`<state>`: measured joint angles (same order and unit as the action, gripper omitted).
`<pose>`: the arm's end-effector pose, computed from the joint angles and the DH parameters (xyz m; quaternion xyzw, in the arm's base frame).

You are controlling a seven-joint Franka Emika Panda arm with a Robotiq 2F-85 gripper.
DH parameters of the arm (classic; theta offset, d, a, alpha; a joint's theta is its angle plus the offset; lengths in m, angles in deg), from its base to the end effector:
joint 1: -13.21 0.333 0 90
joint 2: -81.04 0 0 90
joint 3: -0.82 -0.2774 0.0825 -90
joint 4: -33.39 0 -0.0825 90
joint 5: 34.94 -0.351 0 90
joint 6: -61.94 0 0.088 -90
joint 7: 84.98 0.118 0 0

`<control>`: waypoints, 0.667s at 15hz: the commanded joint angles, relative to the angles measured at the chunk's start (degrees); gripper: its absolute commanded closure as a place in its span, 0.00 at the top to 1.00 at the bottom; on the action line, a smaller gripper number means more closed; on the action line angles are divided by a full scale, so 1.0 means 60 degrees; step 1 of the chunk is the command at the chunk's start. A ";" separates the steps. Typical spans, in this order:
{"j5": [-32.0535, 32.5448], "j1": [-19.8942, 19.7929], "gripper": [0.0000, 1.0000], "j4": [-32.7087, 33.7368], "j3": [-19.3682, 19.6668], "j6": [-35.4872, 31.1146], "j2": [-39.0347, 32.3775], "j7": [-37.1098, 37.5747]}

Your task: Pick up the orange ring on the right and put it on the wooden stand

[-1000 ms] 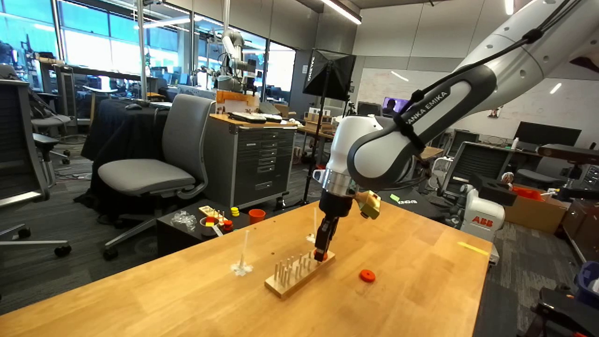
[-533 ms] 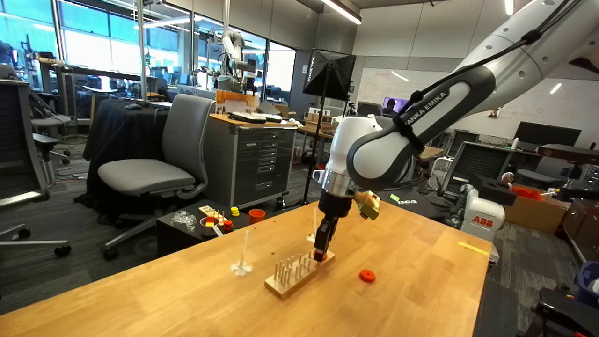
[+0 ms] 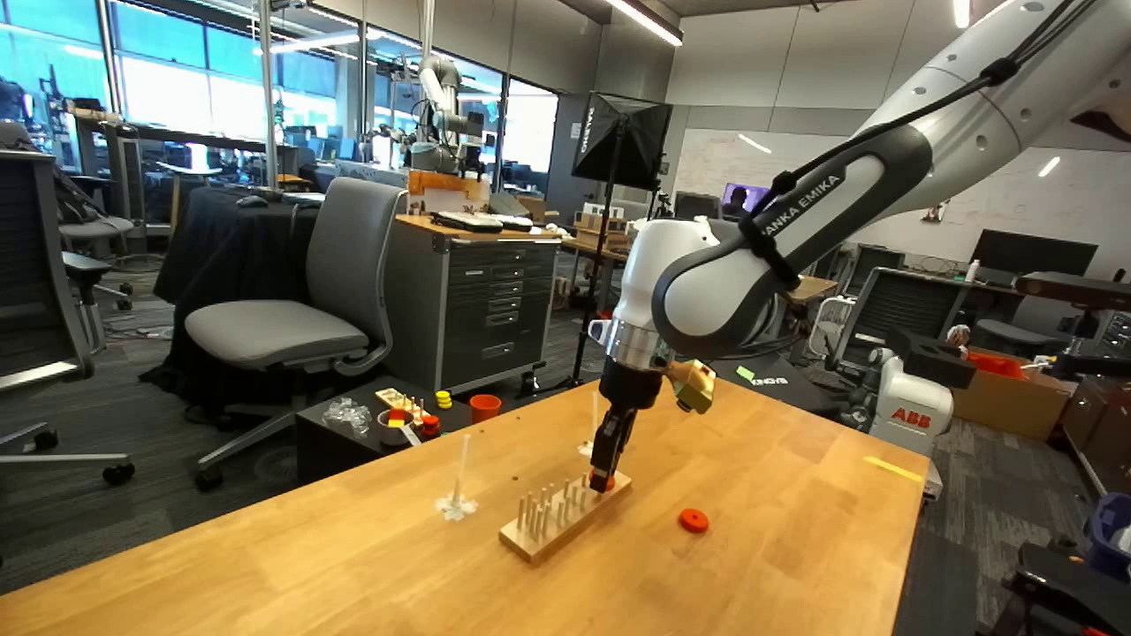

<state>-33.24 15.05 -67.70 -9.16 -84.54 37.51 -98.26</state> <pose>0.6031 0.1217 0.1300 -0.9773 -0.2046 -0.0226 0.0506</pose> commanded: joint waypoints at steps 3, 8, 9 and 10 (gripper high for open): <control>-0.0039 0.0169 0.18 0.0428 0.0124 0.0308 -0.0168 0.0187; -0.0006 0.0231 0.18 0.0542 0.0188 0.0391 -0.0290 0.0279; -0.0008 0.0238 0.18 0.0578 0.0198 0.0429 -0.0319 0.0292; -0.0013 0.0243 0.18 0.0620 0.0205 0.0467 -0.0348 0.0304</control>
<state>-33.24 15.40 -66.70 -8.87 -83.89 36.52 -97.59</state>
